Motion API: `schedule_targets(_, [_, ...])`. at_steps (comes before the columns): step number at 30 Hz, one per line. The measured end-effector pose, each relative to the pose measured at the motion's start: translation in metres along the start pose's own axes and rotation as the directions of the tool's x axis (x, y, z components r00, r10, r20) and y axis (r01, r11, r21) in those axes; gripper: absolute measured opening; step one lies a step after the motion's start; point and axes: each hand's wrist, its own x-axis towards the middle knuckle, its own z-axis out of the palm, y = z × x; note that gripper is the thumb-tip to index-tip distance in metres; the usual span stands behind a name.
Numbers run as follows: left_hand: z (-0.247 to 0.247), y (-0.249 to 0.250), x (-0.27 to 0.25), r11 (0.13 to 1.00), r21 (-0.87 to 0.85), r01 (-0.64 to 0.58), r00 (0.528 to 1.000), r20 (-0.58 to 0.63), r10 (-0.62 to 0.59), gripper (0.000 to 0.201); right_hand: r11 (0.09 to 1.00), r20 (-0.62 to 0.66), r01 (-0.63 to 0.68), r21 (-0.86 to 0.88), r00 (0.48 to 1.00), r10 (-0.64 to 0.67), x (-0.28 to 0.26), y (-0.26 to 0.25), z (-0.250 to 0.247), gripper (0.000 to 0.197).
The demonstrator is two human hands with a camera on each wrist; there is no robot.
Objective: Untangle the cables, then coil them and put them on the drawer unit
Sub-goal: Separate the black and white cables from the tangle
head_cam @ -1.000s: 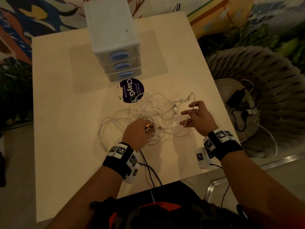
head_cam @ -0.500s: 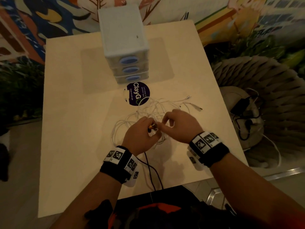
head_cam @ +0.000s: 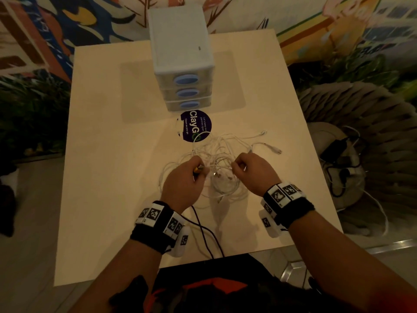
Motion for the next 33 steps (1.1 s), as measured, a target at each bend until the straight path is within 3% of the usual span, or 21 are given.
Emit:
schedule_targets(7, [-0.002, 0.002, -0.006, 0.984, -0.136, 0.111, 0.973, -0.188, -0.136, 0.008, 0.994, -0.017, -0.103, -0.022, 0.995, 0.102, 0.001, 0.017, 0.002, 0.029])
schedule_targets(10, [-0.002, 0.008, -0.008, 0.974, -0.214, 0.079, 0.964, -0.234, -0.130, 0.009, 0.991, -0.008, -0.127, -0.051, 0.992, 0.126, 0.002, 0.021, 0.003, 0.031])
schedule_targets(14, [-0.004, 0.020, -0.013, 0.938, -0.345, 0.025, 0.965, -0.238, -0.114, 0.015, 0.986, 0.007, -0.140, -0.090, 0.990, 0.141, 0.004, 0.016, 0.002, 0.032])
schedule_targets(18, [-0.006, 0.031, -0.022, 0.845, -0.530, -0.066, 0.982, -0.184, -0.039, 0.016, 0.974, 0.023, -0.211, -0.082, 0.977, 0.213, 0.012, 0.016, 0.000, 0.035])
schedule_targets(23, [-0.012, 0.031, -0.027, 0.816, -0.565, -0.120, 0.992, -0.103, 0.074, 0.017, 0.961, 0.071, -0.277, -0.011, 0.958, 0.277, 0.021, 0.026, -0.003, 0.037])
schedule_targets(28, [-0.022, 0.035, -0.029, 0.767, -0.632, -0.113, 0.983, -0.184, -0.006, 0.024, 0.954, 0.100, -0.300, 0.014, 0.950, 0.297, 0.023, 0.033, 0.000, 0.033])
schedule_targets(33, [-0.022, 0.038, -0.026, 0.754, -0.649, -0.103, 0.982, -0.187, -0.027, 0.023, 0.959, 0.064, -0.281, -0.042, 0.957, 0.283, 0.021, 0.027, -0.001, 0.029])
